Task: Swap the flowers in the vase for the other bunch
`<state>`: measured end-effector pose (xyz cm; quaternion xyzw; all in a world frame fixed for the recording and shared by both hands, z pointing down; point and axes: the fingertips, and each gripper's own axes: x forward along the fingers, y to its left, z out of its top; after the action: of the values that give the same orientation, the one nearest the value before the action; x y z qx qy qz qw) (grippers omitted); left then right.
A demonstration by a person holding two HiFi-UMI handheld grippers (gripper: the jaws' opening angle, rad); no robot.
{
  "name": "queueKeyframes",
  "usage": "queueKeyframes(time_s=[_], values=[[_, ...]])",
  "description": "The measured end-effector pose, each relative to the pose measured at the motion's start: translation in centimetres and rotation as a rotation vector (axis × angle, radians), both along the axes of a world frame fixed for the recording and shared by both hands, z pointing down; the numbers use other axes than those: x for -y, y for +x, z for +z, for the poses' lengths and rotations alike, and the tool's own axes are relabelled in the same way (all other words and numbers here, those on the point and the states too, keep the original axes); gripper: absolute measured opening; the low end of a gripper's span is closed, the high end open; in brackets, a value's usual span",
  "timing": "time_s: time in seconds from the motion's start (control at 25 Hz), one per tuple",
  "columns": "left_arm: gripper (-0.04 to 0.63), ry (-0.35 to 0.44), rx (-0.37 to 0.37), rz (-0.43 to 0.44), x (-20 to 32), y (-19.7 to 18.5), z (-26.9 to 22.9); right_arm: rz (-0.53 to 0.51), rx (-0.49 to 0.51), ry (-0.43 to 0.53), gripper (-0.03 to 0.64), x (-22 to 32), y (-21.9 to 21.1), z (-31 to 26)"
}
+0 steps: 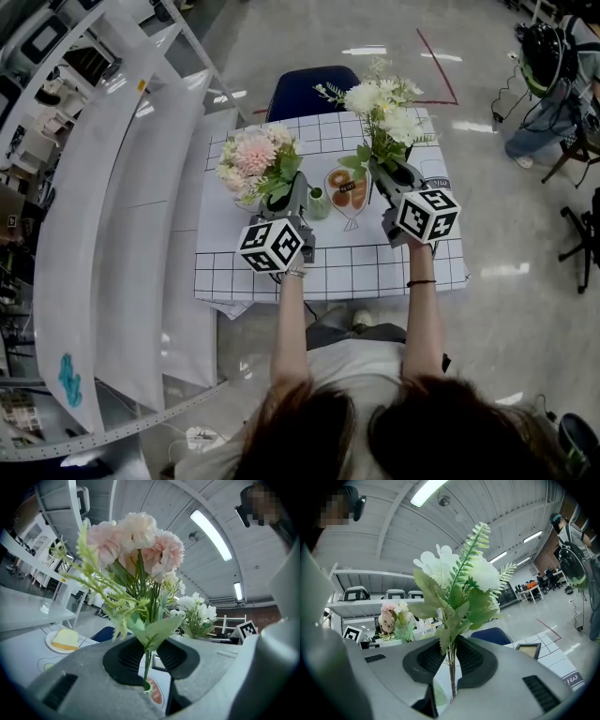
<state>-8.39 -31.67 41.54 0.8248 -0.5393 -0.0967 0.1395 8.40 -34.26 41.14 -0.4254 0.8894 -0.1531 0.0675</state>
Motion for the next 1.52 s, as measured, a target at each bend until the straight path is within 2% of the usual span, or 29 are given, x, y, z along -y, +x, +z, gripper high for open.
queueKeyframes(time_s=[0.88, 1.16, 1.52], values=[[0.089, 0.058, -0.011, -0.007, -0.8, -1.2, -3.2, -0.017, 0.007, -0.004, 0.064, -0.4, -1.1, -0.1], [0.089, 0.085, -0.02, -0.028, -1.5, -2.3, -4.4, -0.03, 0.008, 0.0, 0.064, -0.7, -1.9, -0.3], [0.089, 0.093, 0.005, -0.074, -2.5, -4.0, -4.5, -0.045, 0.005, 0.0, 0.064, -1.0, -2.9, -0.2]])
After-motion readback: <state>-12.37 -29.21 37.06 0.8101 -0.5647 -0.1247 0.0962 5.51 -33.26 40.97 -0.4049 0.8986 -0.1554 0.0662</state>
